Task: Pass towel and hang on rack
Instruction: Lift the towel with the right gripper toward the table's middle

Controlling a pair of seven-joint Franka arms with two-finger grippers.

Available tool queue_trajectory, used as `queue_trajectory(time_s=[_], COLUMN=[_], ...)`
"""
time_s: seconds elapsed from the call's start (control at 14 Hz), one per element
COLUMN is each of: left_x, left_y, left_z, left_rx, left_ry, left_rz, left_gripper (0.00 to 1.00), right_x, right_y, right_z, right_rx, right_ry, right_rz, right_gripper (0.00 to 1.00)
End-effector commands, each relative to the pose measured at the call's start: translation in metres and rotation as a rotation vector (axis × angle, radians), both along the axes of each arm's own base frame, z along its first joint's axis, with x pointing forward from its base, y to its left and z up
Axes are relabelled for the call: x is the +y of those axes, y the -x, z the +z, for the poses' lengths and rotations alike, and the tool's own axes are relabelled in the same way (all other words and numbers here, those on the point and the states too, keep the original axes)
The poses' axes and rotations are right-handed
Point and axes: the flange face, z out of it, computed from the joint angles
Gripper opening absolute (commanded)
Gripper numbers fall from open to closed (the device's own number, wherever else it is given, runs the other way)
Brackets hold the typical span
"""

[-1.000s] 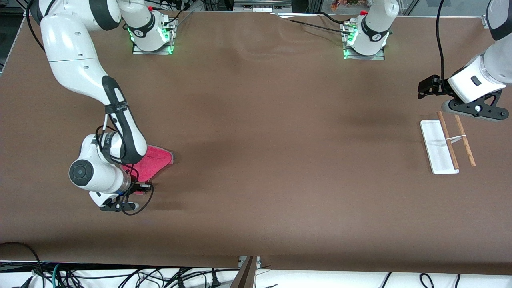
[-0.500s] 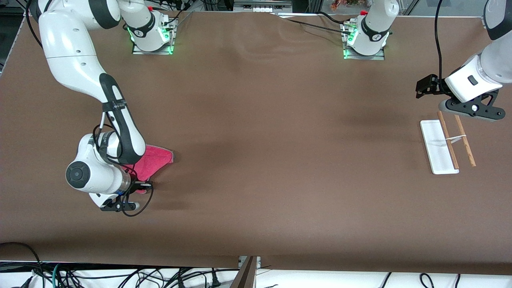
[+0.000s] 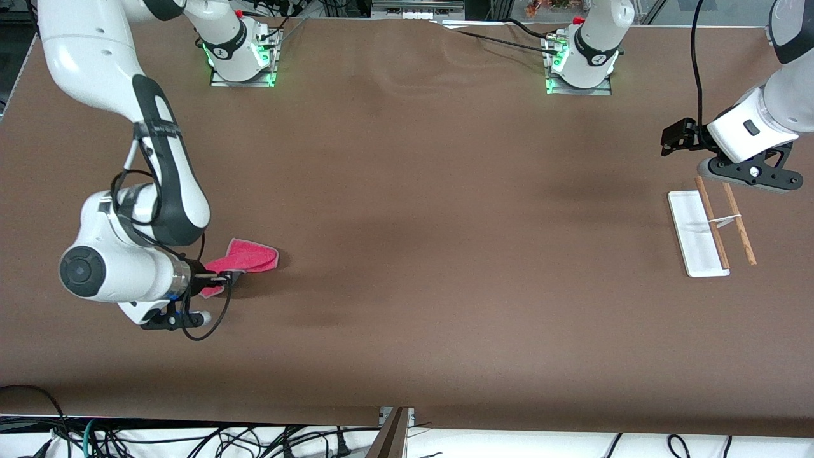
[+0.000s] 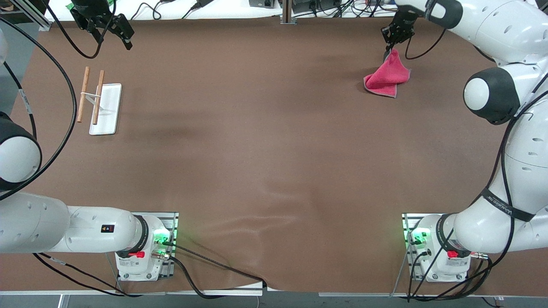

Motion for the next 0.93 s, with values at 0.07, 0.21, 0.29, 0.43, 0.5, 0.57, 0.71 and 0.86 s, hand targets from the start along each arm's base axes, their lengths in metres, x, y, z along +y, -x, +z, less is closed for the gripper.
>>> queue_trajectory(time_s=[0.07, 0.21, 0.29, 0.43, 0.5, 0.57, 0.71, 0.86], left_x=[-0.005, 0.000, 0.000, -0.003, -0.004, -0.004, -0.004, -0.004], left_y=[-0.003, -0.003, -0.003, -0.003, -0.003, -0.003, -0.003, -0.003], left_z=[0.007, 0.007, 0.007, 0.007, 0.007, 0.007, 0.007, 0.007], left_rx=[0.005, 0.005, 0.007, 0.006, 0.006, 0.006, 0.006, 0.005], left_ry=[0.005, 0.007, 0.005, 0.002, 0.002, 0.002, 0.002, 0.004], left_rz=[-0.007, -0.004, -0.004, 0.003, 0.002, 0.002, 0.002, 0.002], left_gripper=[1.00, 1.00, 1.00, 1.00, 1.00, 1.00, 1.00, 1.00], right_x=[0.047, 0.080, 0.099, 0.135, 0.145, 0.158, 0.182, 0.218], right_y=[0.020, 0.039, 0.050, 0.069, 0.073, 0.078, 0.084, 0.095], right_z=[0.065, 0.099, 0.119, 0.148, 0.156, 0.168, 0.194, 0.215], right_rx=[0.069, 0.090, 0.093, 0.140, 0.174, 0.208, 0.238, 0.266], right_ry=[-0.012, -0.027, -0.040, -0.128, -0.184, -0.247, -0.335, -0.417], right_rz=[-0.052, -0.088, -0.110, -0.209, -0.270, -0.316, -0.396, -0.485], right_gripper=[0.00, 0.00, 0.00, 0.00, 0.00, 0.00, 0.00, 0.00])
